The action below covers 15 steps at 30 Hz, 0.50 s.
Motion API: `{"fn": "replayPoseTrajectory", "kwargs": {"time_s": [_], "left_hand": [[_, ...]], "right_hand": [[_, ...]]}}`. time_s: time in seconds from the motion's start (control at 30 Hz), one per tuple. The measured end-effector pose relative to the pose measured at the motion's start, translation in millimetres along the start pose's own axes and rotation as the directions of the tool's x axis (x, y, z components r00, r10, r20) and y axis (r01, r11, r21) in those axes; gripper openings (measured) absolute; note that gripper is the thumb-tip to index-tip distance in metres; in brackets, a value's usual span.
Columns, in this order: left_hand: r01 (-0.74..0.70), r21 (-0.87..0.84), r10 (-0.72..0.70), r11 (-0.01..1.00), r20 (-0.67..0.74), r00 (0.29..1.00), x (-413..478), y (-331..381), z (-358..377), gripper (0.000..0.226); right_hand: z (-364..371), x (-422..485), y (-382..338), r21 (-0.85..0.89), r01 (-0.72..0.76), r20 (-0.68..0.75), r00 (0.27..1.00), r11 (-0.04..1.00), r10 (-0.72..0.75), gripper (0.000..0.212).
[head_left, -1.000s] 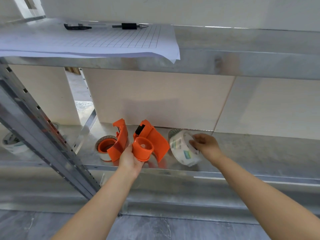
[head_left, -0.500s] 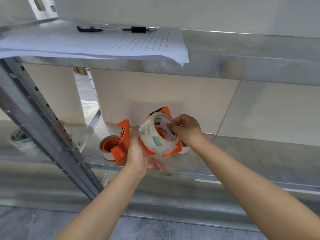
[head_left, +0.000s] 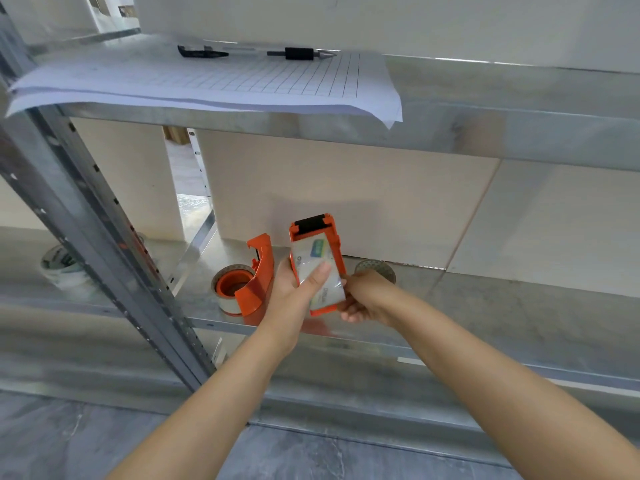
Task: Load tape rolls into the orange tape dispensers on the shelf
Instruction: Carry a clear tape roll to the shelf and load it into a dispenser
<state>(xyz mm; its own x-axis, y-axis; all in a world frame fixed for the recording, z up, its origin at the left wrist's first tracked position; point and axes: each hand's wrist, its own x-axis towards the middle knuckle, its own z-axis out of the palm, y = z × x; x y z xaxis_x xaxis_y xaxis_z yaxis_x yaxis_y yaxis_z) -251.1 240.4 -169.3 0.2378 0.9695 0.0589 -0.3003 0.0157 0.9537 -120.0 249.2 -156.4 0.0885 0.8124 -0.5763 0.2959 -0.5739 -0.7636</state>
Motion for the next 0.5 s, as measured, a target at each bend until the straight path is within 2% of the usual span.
{"fn": "replayPoseTrajectory", "kwargs": {"time_s": [0.1,0.17,0.2,0.23,0.3,0.33,0.43,0.5], "left_hand": [[0.038,0.092,-0.035,0.995,-0.032,0.999,-0.1,1.6,1.9,0.033],[0.078,0.078,-0.073,0.994,-0.067,0.995,1.4,1.8,2.6,0.023],[0.109,0.048,-0.105,0.993,-0.077,0.992,2.3,1.4,2.9,0.019],[0.13,0.022,-0.128,0.991,-0.089,0.988,2.5,1.9,3.1,0.018],[0.14,0.003,-0.139,0.99,-0.123,0.983,3.3,4.5,2.1,0.019],[0.137,0.002,-0.135,0.991,-0.129,0.982,3.8,5.7,1.7,0.021],[0.142,0.066,-0.132,0.988,-0.136,0.982,4.1,8.5,2.0,0.027],[0.162,0.017,-0.157,0.987,-0.156,0.975,5.3,7.3,3.3,0.035]], "right_hand": [[1.4,-4.4,1.2,-0.293,0.072,-0.019,0.997,0.953,-0.081,0.032],[-0.7,-4.5,4.3,-0.488,0.19,-0.118,0.953,0.852,-0.28,0.031],[-3.4,-5.0,6.1,-0.538,0.277,-0.187,0.882,0.796,-0.433,0.025],[-6.2,-7.6,8.1,-0.537,0.411,-0.221,0.774,0.737,-0.593,0.021],[-10.1,-14.5,10.0,-0.517,0.682,-0.119,0.541,0.517,-0.833,0.033],[-11.5,-18.2,10.9,-0.511,0.749,-0.037,0.471,0.421,-0.881,0.04],[-10.2,-24.4,11.4,-0.568,0.784,0.101,0.368,0.25,-0.924,0.054],[-7.2,-24.8,9.6,-0.618,0.766,0.134,0.323,0.175,-0.937,0.051]]}}
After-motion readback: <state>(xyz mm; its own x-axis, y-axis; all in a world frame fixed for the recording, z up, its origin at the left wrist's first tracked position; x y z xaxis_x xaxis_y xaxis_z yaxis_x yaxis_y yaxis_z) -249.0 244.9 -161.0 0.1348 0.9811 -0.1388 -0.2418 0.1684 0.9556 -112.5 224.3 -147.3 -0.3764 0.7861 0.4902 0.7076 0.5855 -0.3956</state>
